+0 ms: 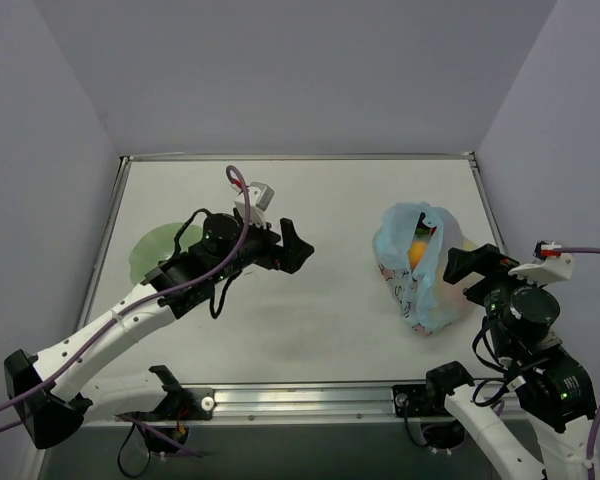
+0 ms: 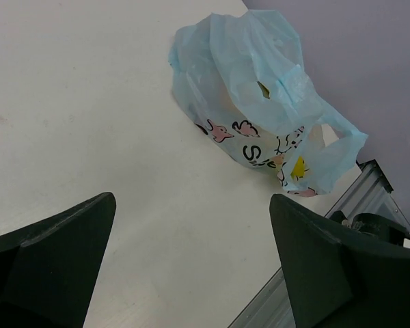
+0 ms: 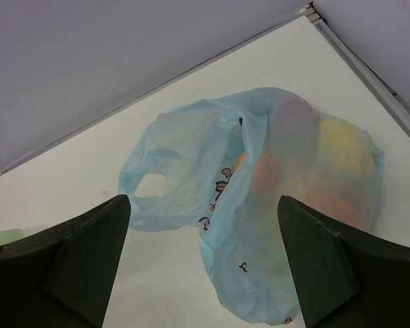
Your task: Take the fake fruits out of the plastic bag
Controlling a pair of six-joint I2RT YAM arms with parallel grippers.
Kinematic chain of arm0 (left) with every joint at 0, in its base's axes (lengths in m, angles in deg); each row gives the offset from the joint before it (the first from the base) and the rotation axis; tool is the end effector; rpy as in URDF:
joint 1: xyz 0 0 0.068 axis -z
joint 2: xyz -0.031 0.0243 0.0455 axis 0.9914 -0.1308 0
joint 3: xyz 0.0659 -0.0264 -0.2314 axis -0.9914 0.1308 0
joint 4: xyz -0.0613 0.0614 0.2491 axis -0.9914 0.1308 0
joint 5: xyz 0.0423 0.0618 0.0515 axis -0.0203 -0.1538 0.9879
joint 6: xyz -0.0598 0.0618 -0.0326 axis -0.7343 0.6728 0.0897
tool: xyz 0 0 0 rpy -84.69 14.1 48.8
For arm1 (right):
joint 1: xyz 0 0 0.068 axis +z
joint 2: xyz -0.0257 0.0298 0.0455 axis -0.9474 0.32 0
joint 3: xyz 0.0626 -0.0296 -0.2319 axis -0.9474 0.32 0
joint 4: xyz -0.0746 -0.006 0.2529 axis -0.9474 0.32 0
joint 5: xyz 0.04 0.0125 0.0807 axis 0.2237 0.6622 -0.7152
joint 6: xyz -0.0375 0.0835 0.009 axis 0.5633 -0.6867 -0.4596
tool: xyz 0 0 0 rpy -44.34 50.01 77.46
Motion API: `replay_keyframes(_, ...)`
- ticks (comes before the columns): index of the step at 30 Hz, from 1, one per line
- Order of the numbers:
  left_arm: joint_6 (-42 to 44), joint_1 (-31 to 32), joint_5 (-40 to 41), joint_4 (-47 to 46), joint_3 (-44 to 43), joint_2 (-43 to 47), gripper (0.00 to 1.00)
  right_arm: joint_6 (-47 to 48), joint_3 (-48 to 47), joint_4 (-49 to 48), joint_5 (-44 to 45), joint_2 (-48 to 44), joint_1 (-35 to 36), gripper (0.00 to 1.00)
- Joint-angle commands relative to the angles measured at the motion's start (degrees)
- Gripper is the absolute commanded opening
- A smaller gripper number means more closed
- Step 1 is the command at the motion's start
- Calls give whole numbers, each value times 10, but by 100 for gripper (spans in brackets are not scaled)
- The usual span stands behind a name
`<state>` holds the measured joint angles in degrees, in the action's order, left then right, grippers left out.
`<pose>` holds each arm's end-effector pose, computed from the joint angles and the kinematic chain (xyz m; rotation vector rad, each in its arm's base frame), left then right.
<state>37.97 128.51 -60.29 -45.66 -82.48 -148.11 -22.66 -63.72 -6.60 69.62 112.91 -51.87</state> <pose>0.2127 -0.2320 0.3440 0.3288 1.8577 -1.0347 0.1350 0.0167 0.4035 0.4095 1.5000 0.3869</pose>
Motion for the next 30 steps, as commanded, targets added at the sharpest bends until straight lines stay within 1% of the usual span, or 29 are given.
replay_keyframes(1, -7, 1, -33, -50, -23, -11, 94, 4, -19, 23, 25, 13, -3, 86)
replay_keyframes(3, -30, 3, -72, -86, -22, -21, 94, 5, -16, 26, 26, 20, -3, 88)
replay_keyframes(5, -48, 12, -85, -135, -20, -41, 94, 2, -9, 28, 21, 25, -4, 90)
replay_keyframes(8, -32, 59, -67, -132, -45, -77, 94, -5, 11, 28, 12, 31, -4, 93)
replay_keyframes(9, -27, 85, -61, -133, -66, -86, 94, -8, 23, 28, 12, 32, -4, 95)
replay_keyframes(12, -27, 107, -75, -157, -93, -121, 94, -13, 39, 27, 11, 38, -3, 95)
replay_keyframes(17, -29, 120, -100, -188, -118, -173, 94, -19, 61, 27, 1, 49, -3, 91)
replay_keyframes(19, -28, 122, -115, -196, -144, -215, 94, -24, 62, 27, 1, 56, -3, 88)
replay_keyframes(20, -27, 122, -126, -189, -159, -232, 94, -27, 64, 26, -1, 64, -4, 88)
replay_keyframes(21, -22, 122, -127, -181, -176, -271, 94, -37, 64, 26, -3, 68, -3, 87)
replay_keyframes(22, -13, 122, -128, -164, -208, -291, 94, -45, 64, 26, -7, 76, -3, 85)
replay_keyframes(24, -3, 120, -115, -151, -238, -344, 94, -64, 71, 24, -20, 82, -4, 82)
replay_keyframes(26, 9, 116, -90, -130, -277, -374, 94, -84, 89, 16, -22, 92, -3, 78)
replay_keyframes(28, 22, 114, -64, -114, -298, -410, 95, -94, 94, 7, -18, 99, -3, 75)
replay_keyframes(29, 24, 110, -54, -113, -310, -418, 100, -98, 100, 3, -16, 101, -3, 74)
replay_keyframes(30, 25, 107, -37, -113, -312, -429, 92, -103, 103, -1, -12, 103, -2, 73)
